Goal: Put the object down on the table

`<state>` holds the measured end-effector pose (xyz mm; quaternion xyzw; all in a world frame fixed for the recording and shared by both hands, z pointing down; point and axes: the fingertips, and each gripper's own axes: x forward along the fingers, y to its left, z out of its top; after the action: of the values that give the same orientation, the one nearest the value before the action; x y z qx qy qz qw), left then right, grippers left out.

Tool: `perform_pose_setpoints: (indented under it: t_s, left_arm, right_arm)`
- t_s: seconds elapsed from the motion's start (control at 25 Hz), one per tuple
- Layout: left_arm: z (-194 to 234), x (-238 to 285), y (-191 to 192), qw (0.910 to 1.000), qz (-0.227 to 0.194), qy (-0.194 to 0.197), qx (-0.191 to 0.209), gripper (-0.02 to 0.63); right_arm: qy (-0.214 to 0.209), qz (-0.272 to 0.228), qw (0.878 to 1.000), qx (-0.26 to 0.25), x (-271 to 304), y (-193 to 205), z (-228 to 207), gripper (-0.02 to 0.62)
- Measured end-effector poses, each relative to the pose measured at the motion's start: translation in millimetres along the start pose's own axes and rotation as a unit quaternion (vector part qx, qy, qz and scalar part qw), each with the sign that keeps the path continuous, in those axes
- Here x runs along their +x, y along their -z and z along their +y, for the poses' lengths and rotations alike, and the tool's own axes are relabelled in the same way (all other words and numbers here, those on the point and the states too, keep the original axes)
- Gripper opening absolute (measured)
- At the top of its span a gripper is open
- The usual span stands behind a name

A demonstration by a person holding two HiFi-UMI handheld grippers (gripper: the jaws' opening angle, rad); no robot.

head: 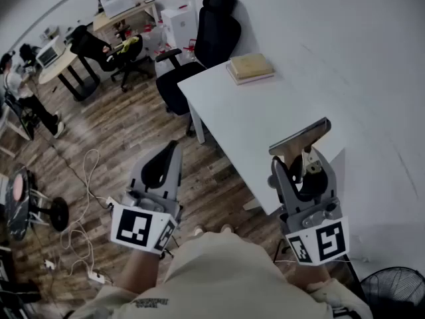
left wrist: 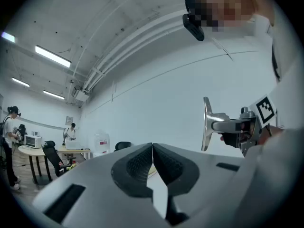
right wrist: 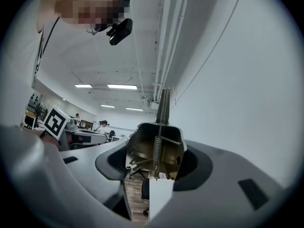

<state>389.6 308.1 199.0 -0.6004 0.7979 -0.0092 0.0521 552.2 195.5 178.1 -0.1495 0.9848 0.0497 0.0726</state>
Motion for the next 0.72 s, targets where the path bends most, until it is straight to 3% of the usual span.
perform_pose_setpoints:
  t_s: [0.72]
  left_arm:
    - [-23.8, -16.2, 4.9, 0.9998, 0.021, -0.001, 0.008, 0.023]
  right_arm:
    - [-0.039, 0.008, 0.995, 0.088, -18.2, 15.6, 0.8, 0.241]
